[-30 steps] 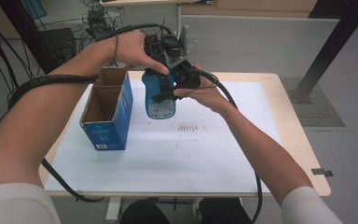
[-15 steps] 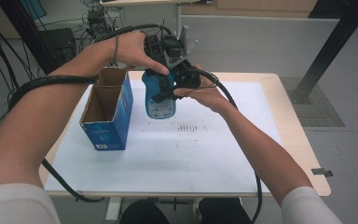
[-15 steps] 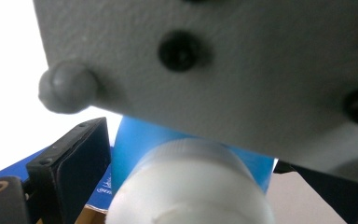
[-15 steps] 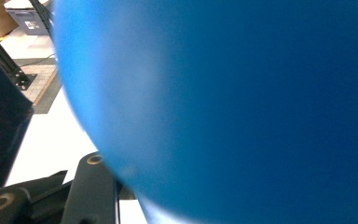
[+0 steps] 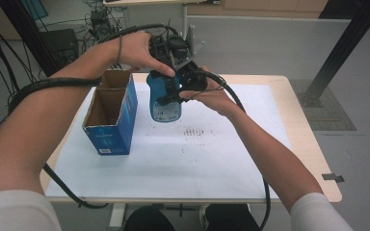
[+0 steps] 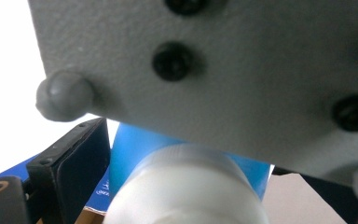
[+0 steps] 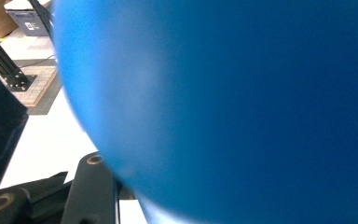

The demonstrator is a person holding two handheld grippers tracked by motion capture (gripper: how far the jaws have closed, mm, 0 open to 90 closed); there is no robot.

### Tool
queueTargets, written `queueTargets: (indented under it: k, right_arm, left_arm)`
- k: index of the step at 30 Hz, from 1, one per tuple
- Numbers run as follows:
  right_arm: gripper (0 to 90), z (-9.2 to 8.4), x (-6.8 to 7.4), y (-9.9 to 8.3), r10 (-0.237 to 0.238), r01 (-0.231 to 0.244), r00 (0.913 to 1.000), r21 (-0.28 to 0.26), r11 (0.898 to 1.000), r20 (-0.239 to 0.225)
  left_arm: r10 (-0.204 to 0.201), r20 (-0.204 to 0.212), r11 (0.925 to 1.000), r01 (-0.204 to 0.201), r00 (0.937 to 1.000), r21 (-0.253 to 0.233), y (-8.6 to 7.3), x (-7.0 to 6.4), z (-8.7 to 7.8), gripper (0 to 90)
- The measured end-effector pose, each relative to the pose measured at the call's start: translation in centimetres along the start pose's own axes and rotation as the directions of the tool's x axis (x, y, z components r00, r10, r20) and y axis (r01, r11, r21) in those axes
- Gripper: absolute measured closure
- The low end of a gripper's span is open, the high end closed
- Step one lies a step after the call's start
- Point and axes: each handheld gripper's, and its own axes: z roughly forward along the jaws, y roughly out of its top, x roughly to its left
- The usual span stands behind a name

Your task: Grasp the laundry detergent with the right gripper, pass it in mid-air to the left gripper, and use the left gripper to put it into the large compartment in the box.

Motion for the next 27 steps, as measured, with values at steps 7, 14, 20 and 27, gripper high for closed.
queueTargets:
  k: [7,14,20,27]
  right_arm:
    - [44.1,0.1,-0.03,0.04,-0.002,0.002,1.0,0.003,1.0,-0.001]
    - [44.1,0.21,-0.03,0.16,-0.002,0.002,1.0,0.0,1.0,-0.005]
    - [44.1,0.22,-0.03,0.19,-0.004,0.004,1.0,0.002,1.0,-0.004]
    - [44.0,0.2,-0.01,0.27,-0.003,0.003,1.0,-0.001,1.0,-0.003]
  left_arm:
    - [-0.002,0.003,1.0,0.002,1.0,-0.006,-0.11,0.03,-0.09,5.4]
    - [0.001,-0.001,1.0,-0.001,1.0,-0.002,-0.15,0.05,-0.09,5.5]
    - [-0.004,-0.002,1.0,0.004,1.0,-0.006,-0.25,0.0,-0.09,5.6]
    - [0.001,-0.002,1.0,-0.001,1.0,-0.002,-0.24,-0.02,-0.21,5.6]
